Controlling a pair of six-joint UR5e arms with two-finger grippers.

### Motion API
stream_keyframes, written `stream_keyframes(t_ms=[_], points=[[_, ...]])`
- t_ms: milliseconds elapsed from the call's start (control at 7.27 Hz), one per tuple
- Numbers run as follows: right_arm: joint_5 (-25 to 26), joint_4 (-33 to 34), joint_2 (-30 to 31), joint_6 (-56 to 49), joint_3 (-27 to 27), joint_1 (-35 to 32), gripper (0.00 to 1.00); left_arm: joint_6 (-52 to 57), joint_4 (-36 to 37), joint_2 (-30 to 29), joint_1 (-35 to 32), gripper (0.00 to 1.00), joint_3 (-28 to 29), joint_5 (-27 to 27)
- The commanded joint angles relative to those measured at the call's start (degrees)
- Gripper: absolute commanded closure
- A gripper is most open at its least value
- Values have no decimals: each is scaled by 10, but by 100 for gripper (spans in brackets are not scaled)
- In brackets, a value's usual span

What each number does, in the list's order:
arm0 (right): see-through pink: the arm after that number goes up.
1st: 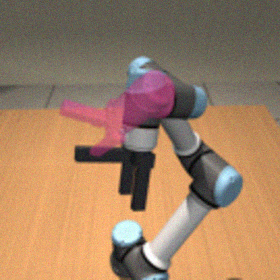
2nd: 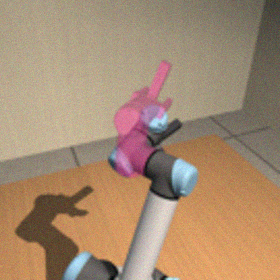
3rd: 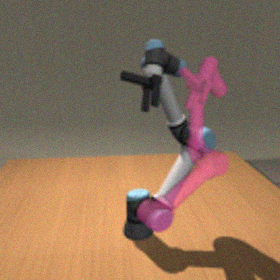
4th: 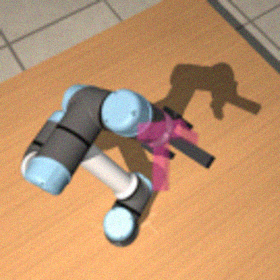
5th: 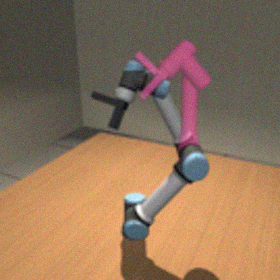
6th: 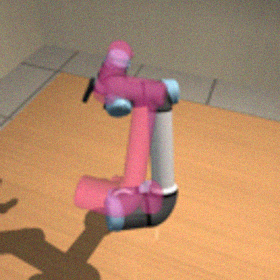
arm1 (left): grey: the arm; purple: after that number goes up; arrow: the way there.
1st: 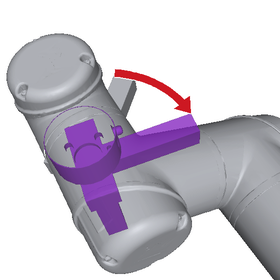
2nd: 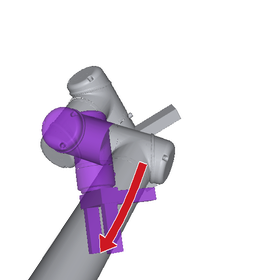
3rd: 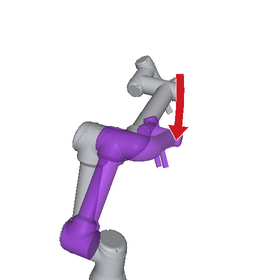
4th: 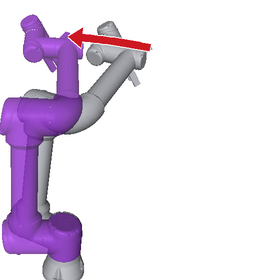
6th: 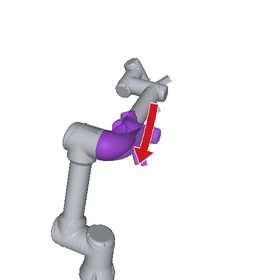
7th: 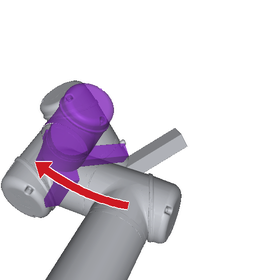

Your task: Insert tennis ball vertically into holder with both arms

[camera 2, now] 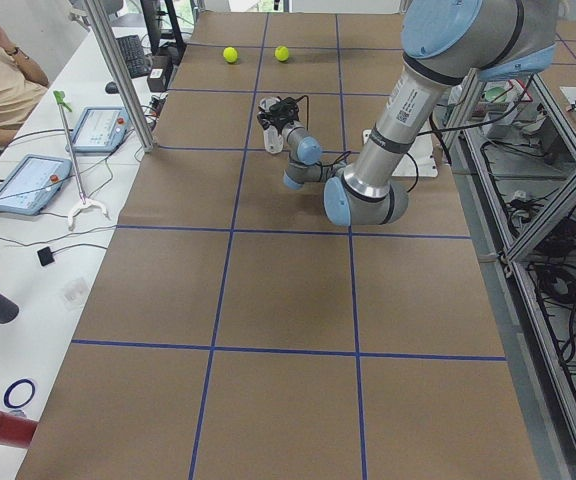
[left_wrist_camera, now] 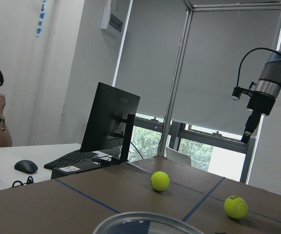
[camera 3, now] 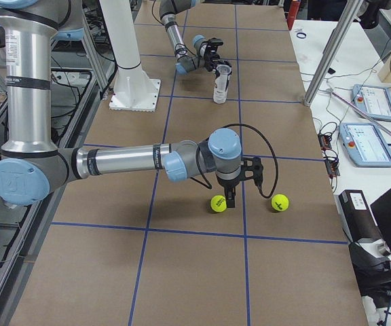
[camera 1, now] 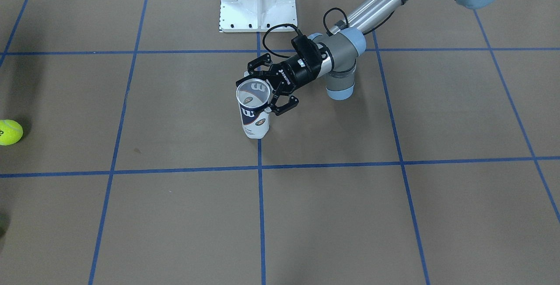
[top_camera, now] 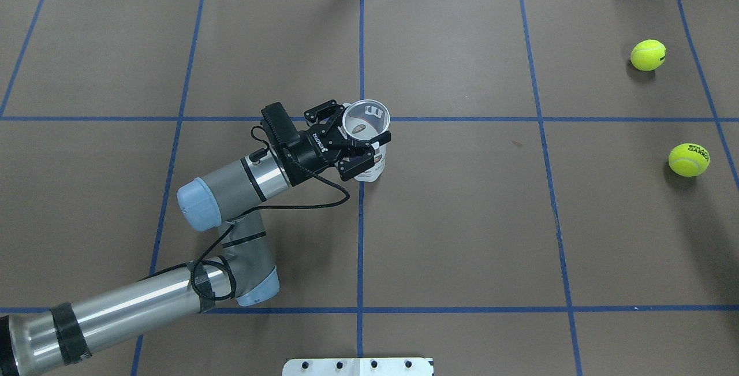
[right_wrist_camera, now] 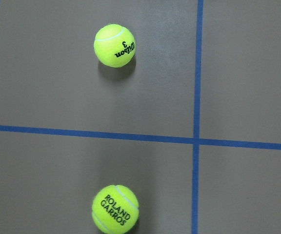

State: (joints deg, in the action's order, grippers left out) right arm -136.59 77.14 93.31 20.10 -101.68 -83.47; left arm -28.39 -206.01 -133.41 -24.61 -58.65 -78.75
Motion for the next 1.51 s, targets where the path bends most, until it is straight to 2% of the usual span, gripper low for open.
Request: stream_keyframes(t_ms=[0,138,275,550,826,1376], points=[[59,-69,5,153,-16,96,0,0,0,0,1,18,0,0],[98,-140,13,187,6,131,0,0,0,0,1,18,0,0],[111,-227,29,187,45,145,0,0,0,0,0,18,0,0],[119,-315,38,187,108,154,0,0,1,0,1,18,-1,0],[132,-345,38,189,133,171,0,0,0,0,0,17,-1,0],[158,-346,42,183,139,214,0,0,1,-1,0,17,0,0]])
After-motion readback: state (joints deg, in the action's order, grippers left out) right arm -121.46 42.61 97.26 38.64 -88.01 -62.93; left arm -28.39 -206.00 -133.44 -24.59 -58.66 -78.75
